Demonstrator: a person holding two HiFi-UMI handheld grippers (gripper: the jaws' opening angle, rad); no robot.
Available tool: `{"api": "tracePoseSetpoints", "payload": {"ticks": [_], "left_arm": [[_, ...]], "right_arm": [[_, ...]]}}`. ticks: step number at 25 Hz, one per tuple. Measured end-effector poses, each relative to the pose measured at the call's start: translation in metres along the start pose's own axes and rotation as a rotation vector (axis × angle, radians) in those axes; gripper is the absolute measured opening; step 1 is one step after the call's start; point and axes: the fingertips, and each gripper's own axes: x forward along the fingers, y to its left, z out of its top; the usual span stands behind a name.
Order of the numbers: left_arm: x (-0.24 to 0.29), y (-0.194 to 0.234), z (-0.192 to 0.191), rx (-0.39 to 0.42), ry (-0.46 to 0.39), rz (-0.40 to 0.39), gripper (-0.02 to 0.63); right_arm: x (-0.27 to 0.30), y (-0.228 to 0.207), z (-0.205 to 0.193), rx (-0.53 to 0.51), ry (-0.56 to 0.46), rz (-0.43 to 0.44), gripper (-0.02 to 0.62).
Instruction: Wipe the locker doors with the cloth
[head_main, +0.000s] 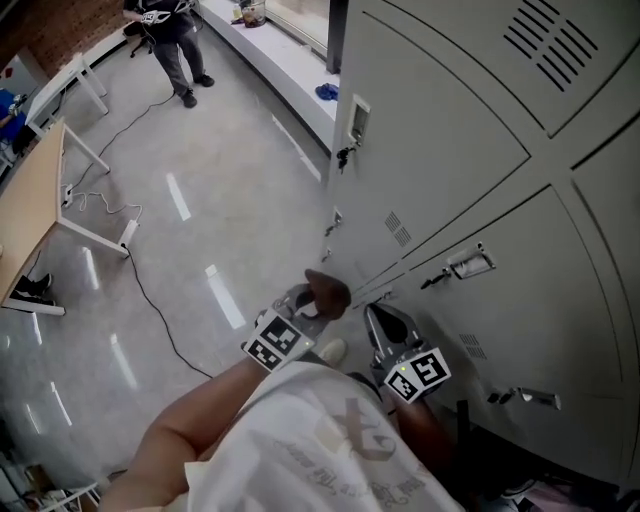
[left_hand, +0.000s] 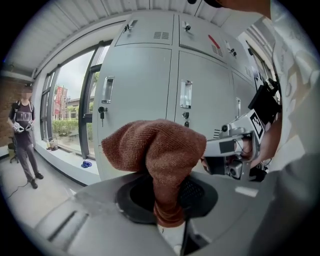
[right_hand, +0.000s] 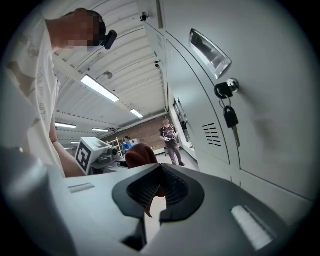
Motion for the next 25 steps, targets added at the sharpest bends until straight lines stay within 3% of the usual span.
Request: {"api": "tracePoseSetpoints", "payload": {"ticks": [17, 25], "left_arm": [[0.045, 0.014, 0.033, 0.096, -0.035, -0.079, 0.084], [0.074, 0.023, 0.026, 0.1, 0.017, -0.152, 0.084]], "right_arm": [[0.008, -0.025, 0.002, -0.026, 0.014, -0.059, 0.008], [0.019, -0.039, 0.006, -0.033, 0.038, -0.142, 0.008]]}}
